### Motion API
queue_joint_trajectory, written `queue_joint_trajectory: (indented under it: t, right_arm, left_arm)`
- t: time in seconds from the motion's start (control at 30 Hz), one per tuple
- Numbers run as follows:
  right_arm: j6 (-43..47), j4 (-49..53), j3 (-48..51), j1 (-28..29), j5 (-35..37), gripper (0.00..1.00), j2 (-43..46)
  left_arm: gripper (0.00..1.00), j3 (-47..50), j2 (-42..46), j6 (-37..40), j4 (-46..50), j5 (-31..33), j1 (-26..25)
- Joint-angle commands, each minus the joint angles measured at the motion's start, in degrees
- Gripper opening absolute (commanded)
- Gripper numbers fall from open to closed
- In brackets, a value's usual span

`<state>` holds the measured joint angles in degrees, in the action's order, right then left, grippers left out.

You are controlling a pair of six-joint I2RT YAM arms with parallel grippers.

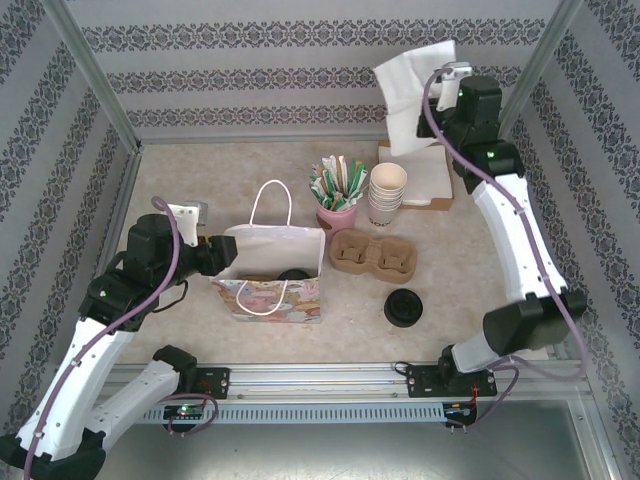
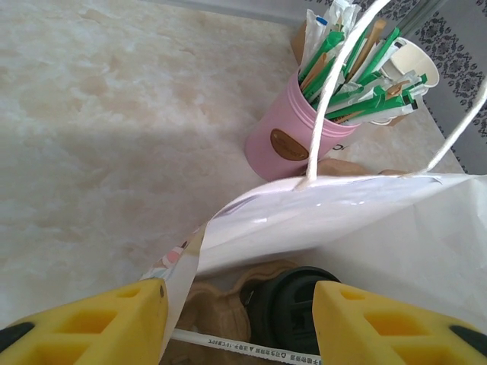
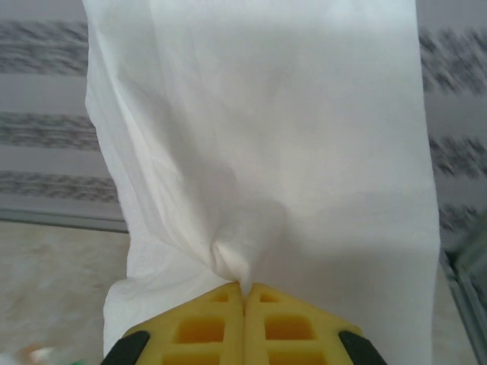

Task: Pack the takeout coffee

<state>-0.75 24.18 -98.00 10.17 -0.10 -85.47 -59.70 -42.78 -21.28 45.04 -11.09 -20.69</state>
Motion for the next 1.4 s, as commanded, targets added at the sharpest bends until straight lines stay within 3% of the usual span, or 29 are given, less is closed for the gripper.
queue_joint_trajectory:
  t: [0.0,0.17,0.4,0.57,1.03,1.37]
  right_arm:
    - [5.4,-2.1,2.7,5.8,-0.4,0.0,5.1]
    - [8.9,-2.6,5.0,17.3,0.5,0.0,11.1]
    - [17.0,-2.4,7.4,38.1,8.3,0.0,14.3]
    - [21.2,-4.5,11.8,47.3,10.8,0.0,13.6]
    - [35.2,0.1,11.2,56.5,20.5,0.0,5.5]
    - [33.4,14.6,8.5,57.8,7.1,0.0,5.8]
  left_arm:
    - [0.54,-2.3,0.6,-0.5,2.7,1.5,-0.7]
    - [0.54,-2.5,1.5,-1.2,2.2,1.3,-0.7]
    - [0.54,-3.8,1.8,-1.8,3.9,3.3,-0.7]
    - [0.54,-3.7,2.6,-3.3,4.2,3.1,-0.7]
    - [0.53,-3.9,2.9,-4.6,5.1,3.2,-0.7]
    - [0.52,-3.7,2.4,-4.5,4.8,3.3,-0.7]
